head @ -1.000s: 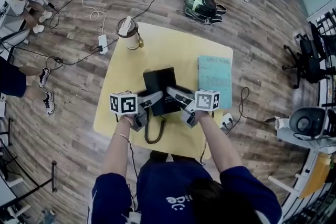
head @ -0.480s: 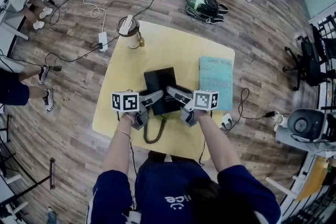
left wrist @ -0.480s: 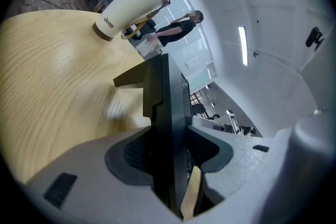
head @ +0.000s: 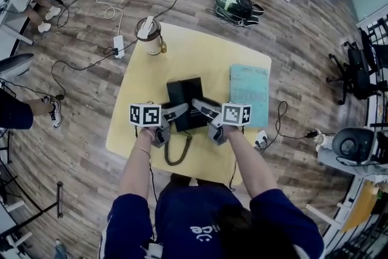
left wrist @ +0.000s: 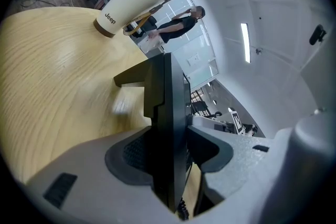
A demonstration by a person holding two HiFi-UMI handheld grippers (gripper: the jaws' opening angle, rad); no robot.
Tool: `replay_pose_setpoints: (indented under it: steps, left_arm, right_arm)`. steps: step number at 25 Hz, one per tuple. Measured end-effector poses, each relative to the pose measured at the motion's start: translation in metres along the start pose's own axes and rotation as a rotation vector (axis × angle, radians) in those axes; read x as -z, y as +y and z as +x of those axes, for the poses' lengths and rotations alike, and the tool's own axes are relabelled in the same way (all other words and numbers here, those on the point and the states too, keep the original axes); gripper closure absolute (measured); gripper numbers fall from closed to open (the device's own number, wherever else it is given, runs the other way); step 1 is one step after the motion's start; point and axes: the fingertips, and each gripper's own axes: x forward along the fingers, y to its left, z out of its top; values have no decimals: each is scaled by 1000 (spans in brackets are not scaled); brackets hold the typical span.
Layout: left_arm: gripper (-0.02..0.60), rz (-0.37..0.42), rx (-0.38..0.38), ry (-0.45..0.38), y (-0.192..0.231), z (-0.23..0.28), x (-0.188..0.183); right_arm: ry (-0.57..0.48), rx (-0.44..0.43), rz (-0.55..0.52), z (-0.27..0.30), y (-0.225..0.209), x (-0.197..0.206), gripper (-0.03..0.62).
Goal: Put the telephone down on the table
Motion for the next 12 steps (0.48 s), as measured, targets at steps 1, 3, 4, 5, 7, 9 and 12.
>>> replay_pose_setpoints:
  steps: [1, 3, 4, 5, 7, 9, 12]
  left_arm:
    - [387, 0, -2, 1, 0, 0, 0]
    - [387, -1, -4, 0, -1, 1, 0]
    - [387, 0, -4, -1, -1, 1, 0]
    - [387, 1, -4, -2, -1, 1, 0]
    - [387, 7, -12, -8, -1, 0, 0]
    - [380, 28, -46, -23, 1, -1, 0]
    - [357, 54, -117, -55, 5, -1, 0]
  right_arm:
    - [1, 2, 3, 0, 0, 0, 364]
    - [1, 5, 12, -2, -1, 0, 364]
    - [0, 7, 16, -2, -1, 0, 361]
    - [-1, 9, 17, -2, -1, 1, 359]
    - [2, 21, 18, -1, -1, 3, 356]
    - [10, 50, 9, 2, -2, 5, 334]
    - [11, 92, -27, 2, -5, 5, 270]
